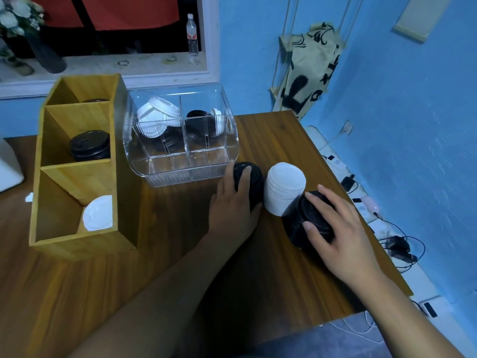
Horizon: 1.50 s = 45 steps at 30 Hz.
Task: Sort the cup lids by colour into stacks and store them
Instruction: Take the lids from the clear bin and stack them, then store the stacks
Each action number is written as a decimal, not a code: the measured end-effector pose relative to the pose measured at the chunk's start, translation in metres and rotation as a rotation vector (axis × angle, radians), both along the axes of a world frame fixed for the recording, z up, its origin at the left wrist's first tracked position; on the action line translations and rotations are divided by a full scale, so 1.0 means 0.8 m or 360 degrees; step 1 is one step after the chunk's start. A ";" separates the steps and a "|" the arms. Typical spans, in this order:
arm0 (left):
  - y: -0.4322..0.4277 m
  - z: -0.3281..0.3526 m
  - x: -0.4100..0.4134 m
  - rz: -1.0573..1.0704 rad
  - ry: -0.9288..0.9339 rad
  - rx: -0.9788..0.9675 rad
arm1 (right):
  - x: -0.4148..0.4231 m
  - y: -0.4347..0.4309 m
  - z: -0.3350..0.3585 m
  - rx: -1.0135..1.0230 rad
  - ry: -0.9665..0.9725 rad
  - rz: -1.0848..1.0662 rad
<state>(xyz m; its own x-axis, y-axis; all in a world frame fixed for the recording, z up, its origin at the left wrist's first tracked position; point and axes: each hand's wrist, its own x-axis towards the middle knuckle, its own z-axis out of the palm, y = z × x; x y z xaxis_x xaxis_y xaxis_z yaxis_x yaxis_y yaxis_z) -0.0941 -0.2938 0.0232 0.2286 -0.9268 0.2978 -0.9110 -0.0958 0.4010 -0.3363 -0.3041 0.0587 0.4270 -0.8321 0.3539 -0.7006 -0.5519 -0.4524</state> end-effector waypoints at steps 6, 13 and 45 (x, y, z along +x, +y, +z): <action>-0.019 0.001 0.010 -0.0061 -0.0125 0.0054 | -0.008 -0.019 -0.004 0.0041 -0.0035 -0.0065; -0.003 0.005 0.008 -0.0049 0.0044 -0.0001 | -0.004 -0.031 0.003 0.0135 -0.0094 -0.0134; -0.012 0.007 0.014 0.0195 0.0532 -0.0015 | 0.033 -0.015 0.035 -0.0092 -0.0006 0.0011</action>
<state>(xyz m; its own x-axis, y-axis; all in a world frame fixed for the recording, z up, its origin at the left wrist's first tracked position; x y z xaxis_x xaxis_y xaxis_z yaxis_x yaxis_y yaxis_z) -0.0831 -0.3033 0.0286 0.4242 -0.8841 0.1962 -0.7111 -0.1911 0.6767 -0.3096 -0.3158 0.0870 0.4310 -0.8074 0.4028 -0.6952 -0.5817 -0.4222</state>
